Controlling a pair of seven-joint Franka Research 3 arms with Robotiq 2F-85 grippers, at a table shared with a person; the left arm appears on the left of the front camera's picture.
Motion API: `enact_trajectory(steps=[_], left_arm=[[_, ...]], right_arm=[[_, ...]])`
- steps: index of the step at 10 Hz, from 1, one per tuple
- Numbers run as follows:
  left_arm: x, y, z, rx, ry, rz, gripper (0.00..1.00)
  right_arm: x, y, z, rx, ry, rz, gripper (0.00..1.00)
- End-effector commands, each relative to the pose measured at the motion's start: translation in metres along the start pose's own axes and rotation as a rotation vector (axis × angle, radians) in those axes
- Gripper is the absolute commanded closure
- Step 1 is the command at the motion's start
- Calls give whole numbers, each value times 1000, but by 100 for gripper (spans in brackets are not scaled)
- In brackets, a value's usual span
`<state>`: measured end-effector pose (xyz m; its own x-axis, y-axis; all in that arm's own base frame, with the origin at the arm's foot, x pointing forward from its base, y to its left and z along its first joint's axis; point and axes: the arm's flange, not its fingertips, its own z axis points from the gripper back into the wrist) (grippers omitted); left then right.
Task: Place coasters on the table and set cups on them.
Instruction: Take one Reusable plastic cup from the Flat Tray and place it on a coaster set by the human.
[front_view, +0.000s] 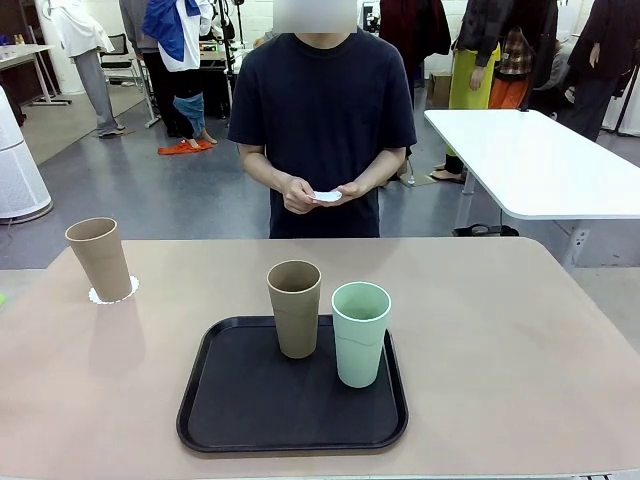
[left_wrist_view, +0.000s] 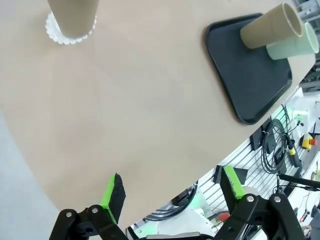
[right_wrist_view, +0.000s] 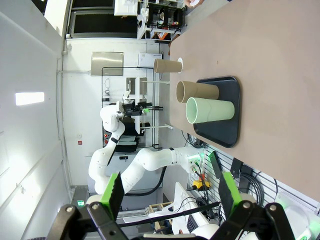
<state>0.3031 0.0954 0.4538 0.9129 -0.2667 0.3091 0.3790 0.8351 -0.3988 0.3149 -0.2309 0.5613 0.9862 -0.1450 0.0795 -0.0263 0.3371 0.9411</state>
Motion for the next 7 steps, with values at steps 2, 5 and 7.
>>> enact_trajectory(steps=[2,5,7], left_arm=[[0,0,0,0,0,0,0],[64,-6,30,235,62,61,0],[103,-17,23,441,136,125,0]], right_arm=[[1,0,0,2,-5,13,0],[1,0,0,2,-5,13,0],[1,0,0,2,-5,13,0]])
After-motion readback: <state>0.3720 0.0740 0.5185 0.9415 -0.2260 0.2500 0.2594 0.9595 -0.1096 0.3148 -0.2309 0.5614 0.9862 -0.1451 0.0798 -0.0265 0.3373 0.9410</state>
